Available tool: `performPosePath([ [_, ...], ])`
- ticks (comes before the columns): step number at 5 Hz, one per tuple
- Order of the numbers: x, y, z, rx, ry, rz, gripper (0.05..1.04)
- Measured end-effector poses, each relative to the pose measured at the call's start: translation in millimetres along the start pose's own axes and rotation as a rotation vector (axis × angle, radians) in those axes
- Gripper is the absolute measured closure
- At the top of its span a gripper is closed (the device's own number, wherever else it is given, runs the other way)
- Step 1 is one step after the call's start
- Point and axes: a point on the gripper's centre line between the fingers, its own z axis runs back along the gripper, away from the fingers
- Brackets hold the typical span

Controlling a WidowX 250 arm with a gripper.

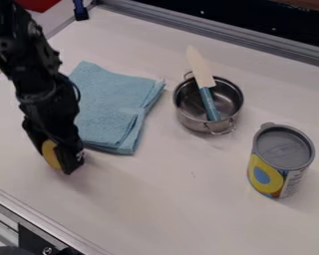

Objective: Put the red object in the pan

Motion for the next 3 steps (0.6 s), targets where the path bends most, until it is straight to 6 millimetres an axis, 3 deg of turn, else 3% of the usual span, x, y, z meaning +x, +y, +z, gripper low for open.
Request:
performPosePath([
  [2,36,-8,52,-0.102,-0.018,0.056,0.264],
  [3,63,-21,46,-0.139,-0.013,0.064,0.265],
])
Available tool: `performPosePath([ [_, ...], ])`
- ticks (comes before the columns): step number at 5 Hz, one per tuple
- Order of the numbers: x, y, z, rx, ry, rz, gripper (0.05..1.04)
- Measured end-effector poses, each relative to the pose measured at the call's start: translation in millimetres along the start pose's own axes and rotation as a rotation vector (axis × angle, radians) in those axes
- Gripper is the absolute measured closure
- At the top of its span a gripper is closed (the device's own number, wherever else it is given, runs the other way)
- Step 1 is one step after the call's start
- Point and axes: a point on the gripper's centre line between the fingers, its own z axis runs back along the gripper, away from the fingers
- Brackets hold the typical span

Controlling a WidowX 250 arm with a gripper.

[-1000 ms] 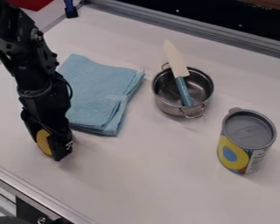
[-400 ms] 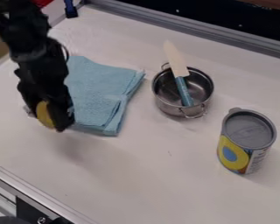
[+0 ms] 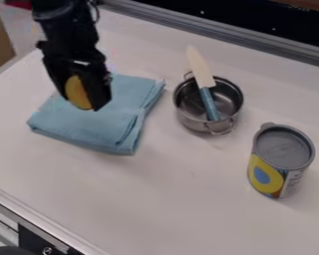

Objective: Put the red object in the pan

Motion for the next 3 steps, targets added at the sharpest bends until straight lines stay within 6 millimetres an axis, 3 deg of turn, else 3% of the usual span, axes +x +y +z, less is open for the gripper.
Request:
performPosePath([
  [2,47,-44,-21,-0.079,-0.161,-0.023,0.264],
  [3,62,-58,-22,-0.124,-0.188,-0.010,0.264],
])
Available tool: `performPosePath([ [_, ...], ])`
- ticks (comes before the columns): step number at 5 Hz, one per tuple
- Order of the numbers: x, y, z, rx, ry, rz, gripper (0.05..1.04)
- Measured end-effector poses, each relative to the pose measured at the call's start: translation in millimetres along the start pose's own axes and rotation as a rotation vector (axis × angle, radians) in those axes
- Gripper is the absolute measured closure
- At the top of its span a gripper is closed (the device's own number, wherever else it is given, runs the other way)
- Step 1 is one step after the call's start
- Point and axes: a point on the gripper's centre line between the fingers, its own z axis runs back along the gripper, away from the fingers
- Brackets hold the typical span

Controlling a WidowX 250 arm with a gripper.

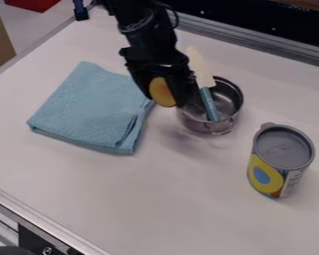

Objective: Put the red object in the pan

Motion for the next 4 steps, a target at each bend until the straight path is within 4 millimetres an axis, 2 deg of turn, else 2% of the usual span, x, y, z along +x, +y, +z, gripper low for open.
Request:
performPosePath([
  [1,12,-14,-8,0.010,-0.048,0.008,0.264],
  [2,19,-26,-23,0.031,-0.079,0.016,0.264],
  [3,24,-32,-35,0.048,-0.125,0.052,0.264],
  [4,24,-30,-38,0.059,-0.116,0.083,0.218],
])
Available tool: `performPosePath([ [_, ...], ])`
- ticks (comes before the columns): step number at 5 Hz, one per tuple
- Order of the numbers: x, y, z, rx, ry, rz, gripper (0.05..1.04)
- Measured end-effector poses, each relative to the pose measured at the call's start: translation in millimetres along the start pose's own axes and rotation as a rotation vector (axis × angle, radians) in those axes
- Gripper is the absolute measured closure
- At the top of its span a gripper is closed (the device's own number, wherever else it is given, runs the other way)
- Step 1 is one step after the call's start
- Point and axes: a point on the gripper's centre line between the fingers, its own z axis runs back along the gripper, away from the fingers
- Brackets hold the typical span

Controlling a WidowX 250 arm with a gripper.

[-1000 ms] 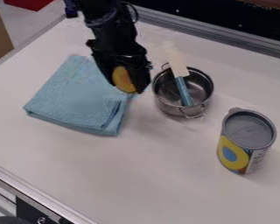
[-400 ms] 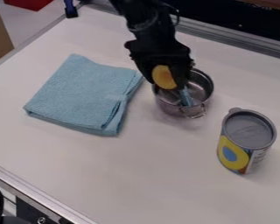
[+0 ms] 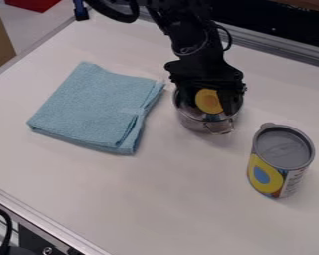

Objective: Put the red object in the pan

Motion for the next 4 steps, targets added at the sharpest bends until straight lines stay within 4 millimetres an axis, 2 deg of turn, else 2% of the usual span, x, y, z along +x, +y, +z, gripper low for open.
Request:
performPosePath([
  [1,7,0,6,0.016,0.013,0.028,0.076],
  [2,14,3,14,0.006,0.029,0.057,0.083],
  [3,12,7,17,-0.002,0.047,0.084,0.083],
  [4,6,12,30,0.013,0.031,0.066,0.083],
])
